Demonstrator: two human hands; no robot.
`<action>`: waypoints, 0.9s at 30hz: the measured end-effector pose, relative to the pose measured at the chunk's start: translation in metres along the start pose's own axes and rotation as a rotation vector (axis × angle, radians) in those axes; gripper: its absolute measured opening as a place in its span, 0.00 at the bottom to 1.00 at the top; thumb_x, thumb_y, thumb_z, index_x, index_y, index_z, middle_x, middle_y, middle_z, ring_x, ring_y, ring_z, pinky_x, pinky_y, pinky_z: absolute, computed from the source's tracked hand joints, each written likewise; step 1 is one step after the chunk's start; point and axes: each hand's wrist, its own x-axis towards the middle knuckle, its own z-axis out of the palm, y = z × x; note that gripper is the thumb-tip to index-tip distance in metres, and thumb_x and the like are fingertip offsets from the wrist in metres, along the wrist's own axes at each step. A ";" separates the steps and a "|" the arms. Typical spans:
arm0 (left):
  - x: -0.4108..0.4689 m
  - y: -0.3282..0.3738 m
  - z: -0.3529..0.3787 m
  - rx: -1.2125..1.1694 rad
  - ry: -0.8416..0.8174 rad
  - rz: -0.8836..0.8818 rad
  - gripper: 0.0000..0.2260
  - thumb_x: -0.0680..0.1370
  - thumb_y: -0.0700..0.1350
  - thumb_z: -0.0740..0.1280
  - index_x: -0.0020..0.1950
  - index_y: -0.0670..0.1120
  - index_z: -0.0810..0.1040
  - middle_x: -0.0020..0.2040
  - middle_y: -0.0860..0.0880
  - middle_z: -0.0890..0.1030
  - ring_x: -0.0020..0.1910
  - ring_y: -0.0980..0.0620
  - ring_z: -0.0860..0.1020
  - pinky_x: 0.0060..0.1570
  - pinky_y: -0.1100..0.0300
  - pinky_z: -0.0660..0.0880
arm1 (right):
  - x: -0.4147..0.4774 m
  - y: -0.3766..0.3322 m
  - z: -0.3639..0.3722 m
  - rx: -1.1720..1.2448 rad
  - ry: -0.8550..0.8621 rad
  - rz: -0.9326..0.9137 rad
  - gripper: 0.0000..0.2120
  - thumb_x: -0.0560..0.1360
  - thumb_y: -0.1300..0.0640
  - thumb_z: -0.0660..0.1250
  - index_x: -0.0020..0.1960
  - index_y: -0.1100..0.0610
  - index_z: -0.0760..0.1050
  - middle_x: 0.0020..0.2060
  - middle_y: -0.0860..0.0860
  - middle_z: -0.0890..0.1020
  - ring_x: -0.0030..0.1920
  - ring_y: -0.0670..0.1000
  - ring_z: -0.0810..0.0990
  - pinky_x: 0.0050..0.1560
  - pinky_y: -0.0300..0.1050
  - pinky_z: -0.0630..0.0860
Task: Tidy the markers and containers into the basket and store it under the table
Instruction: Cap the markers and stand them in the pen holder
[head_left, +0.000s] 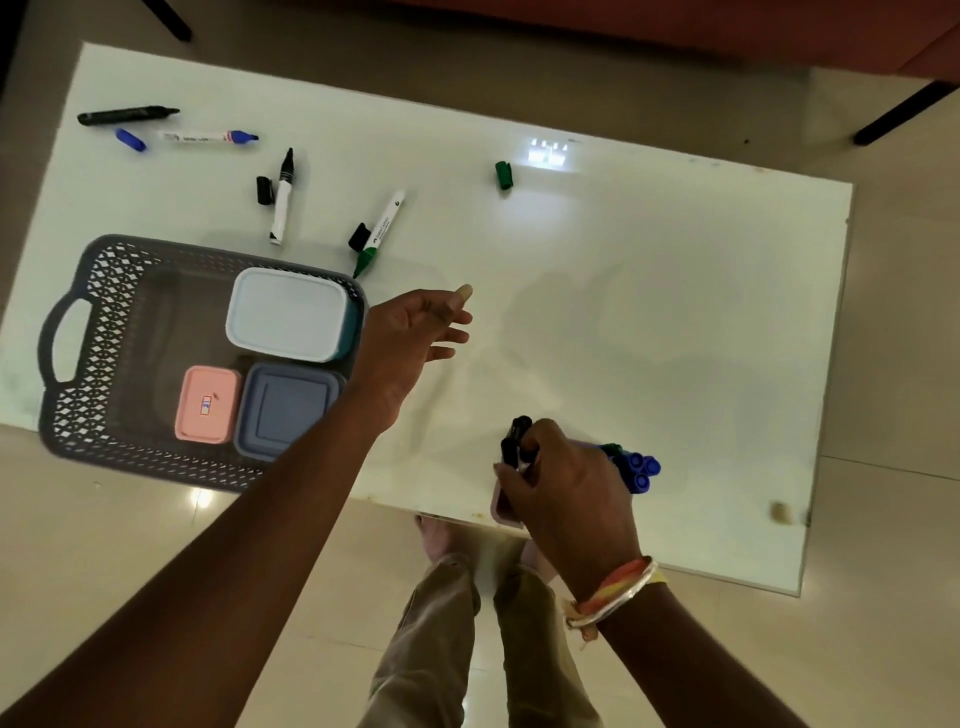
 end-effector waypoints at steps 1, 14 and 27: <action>0.003 0.002 -0.003 -0.003 0.001 -0.002 0.12 0.77 0.50 0.71 0.53 0.42 0.82 0.50 0.41 0.85 0.45 0.47 0.83 0.46 0.56 0.79 | 0.001 0.000 -0.002 -0.027 0.014 -0.005 0.13 0.77 0.46 0.67 0.55 0.52 0.70 0.45 0.46 0.78 0.38 0.46 0.76 0.39 0.39 0.76; 0.043 0.015 -0.023 0.047 -0.056 0.028 0.09 0.78 0.46 0.71 0.55 0.44 0.84 0.49 0.42 0.85 0.45 0.46 0.83 0.49 0.51 0.79 | 0.010 -0.014 -0.015 -0.133 -0.125 0.045 0.11 0.75 0.50 0.70 0.56 0.49 0.75 0.48 0.43 0.78 0.45 0.44 0.78 0.48 0.35 0.76; 0.144 0.050 -0.089 0.521 0.249 0.209 0.08 0.72 0.46 0.76 0.47 0.44 0.83 0.41 0.46 0.84 0.40 0.51 0.81 0.46 0.56 0.78 | 0.202 -0.050 -0.086 0.029 0.085 -0.061 0.14 0.69 0.48 0.77 0.51 0.53 0.80 0.45 0.50 0.85 0.48 0.53 0.83 0.56 0.44 0.77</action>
